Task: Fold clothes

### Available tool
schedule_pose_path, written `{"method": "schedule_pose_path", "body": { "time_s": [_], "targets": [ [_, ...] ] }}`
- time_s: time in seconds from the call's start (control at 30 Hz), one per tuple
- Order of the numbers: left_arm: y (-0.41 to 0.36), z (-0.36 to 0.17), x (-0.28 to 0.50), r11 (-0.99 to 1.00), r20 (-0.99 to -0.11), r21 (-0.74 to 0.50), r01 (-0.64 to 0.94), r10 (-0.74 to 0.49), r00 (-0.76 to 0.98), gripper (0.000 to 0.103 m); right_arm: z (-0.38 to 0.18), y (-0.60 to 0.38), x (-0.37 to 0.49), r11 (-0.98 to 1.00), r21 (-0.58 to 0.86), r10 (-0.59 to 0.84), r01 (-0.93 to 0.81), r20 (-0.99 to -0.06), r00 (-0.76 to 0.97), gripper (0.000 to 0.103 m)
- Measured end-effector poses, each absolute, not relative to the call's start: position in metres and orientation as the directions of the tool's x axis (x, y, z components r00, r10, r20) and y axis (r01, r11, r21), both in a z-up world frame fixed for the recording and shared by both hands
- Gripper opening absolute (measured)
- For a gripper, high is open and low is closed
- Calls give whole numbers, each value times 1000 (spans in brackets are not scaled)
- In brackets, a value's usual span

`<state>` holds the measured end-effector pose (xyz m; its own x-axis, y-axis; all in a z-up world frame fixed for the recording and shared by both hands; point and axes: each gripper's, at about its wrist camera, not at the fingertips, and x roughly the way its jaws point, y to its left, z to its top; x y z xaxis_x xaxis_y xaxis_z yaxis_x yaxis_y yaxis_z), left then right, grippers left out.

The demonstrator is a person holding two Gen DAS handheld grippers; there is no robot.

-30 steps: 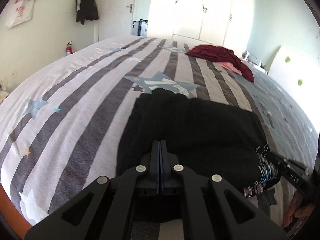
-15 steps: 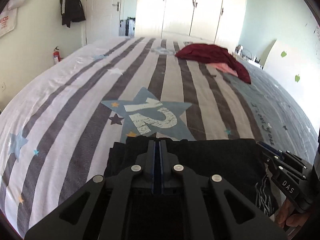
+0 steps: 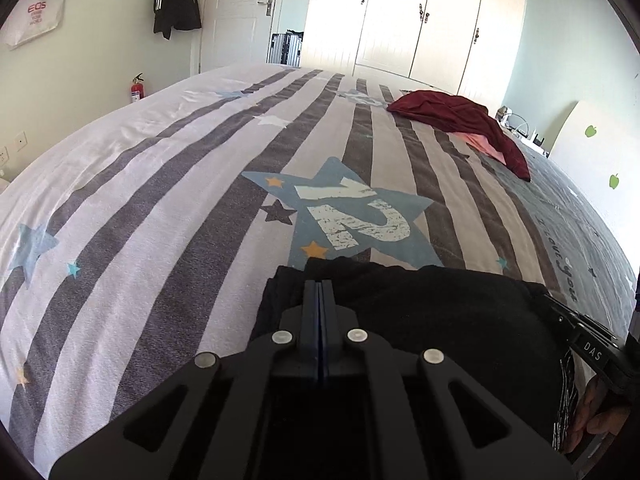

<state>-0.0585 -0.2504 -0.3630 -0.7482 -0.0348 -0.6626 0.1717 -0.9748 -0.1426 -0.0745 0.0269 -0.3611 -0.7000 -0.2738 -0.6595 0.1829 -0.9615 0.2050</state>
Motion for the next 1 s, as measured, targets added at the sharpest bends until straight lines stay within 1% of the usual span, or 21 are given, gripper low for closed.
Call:
{"method": "schedule_pose_path", "body": {
  "time_s": [0.03, 0.07, 0.1, 0.13, 0.17, 0.2, 0.23, 0.27, 0.33, 0.37, 0.43, 0.53, 0.6, 0.67, 0.7, 0.77, 0.8, 0.87, 0.93, 1.0],
  "targets": [
    [-261, -359, -53, -969, -660, -152, 197, -49, -750, 10, -359, 30, -72, -964, 194, -266, 183, -660, -702, 0],
    [-271, -355, -48, -961, -658, -161, 223, -63, -750, 15, -357, 34, -69, -966, 184, -258, 181, -664, -702, 0],
    [-279, -353, -43, -957, -665, -175, 232, -59, -745, 25, -354, 39, -66, -968, 175, -250, 180, -668, -701, 2],
    [-287, -351, -38, -952, -674, -191, 238, -49, -737, 34, -349, 43, -61, -972, 165, -235, 167, -664, -710, 15],
    [-294, -350, -33, -948, -683, -206, 244, -39, -729, 38, -344, 48, -56, -973, 169, -231, 159, -658, -717, 38],
    [-295, -346, -27, -950, -681, -211, 231, -26, -732, 47, -339, 53, -52, -973, 173, -228, 151, -651, -724, 50],
    [-293, -342, -20, -953, -676, -214, 213, -13, -737, 58, -334, 59, -44, -971, 191, -234, 144, -637, -734, 66],
    [-292, -338, -12, -957, -671, -216, 196, 0, -741, 63, -329, 62, -38, -968, 207, -245, 145, -629, -738, 68],
    [-283, -332, -2, -958, -667, -235, 162, 37, -745, 79, -323, 64, -27, -963, 225, -258, 147, -626, -735, 68],
    [-279, -331, 1, -957, -667, -250, 148, 59, -743, 81, -323, 62, -23, -960, 233, -271, 154, -633, -725, 69],
    [-268, -331, 3, -956, -673, -263, 129, 86, -735, 84, -326, 57, -16, -955, 244, -292, 171, -649, -702, 71],
    [-255, -343, -4, -957, -708, -263, 123, 105, -698, 84, -335, 48, -13, -950, 249, -309, 188, -675, -670, 72],
    [-255, -356, -10, -958, -737, -244, 150, 83, -670, 84, -344, 46, -15, -947, 266, -319, 182, -694, -645, 72],
    [-262, -373, -15, -947, -766, -271, 172, 104, -634, 89, -355, 53, -21, -938, 311, -338, 155, -712, -615, 72],
    [-267, -380, -15, -936, -768, -302, 179, 127, -628, 92, -361, 57, -23, -932, 333, -348, 141, -721, -600, 73],
    [-273, -390, -13, -918, -762, -351, 183, 166, -627, 95, -373, 64, -24, -912, 383, -394, 148, -718, -573, 77],
    [-272, -392, -13, -918, -760, -356, 175, 175, -626, 96, -375, 65, -23, -905, 393, -410, 161, -708, -575, 78],
    [-271, -395, -13, -919, -757, -361, 158, 190, -625, 97, -380, 68, -22, -889, 423, -442, 176, -691, -572, 83],
    [-265, -393, -15, -924, -746, -363, 122, 210, -632, 98, -383, 69, -25, -872, 456, -469, 177, -677, -568, 86],
    [-259, -391, -17, -927, -734, -365, 85, 230, -639, 97, -382, 63, -28, -867, 457, -484, 202, -671, -562, 86]
  ]
}}
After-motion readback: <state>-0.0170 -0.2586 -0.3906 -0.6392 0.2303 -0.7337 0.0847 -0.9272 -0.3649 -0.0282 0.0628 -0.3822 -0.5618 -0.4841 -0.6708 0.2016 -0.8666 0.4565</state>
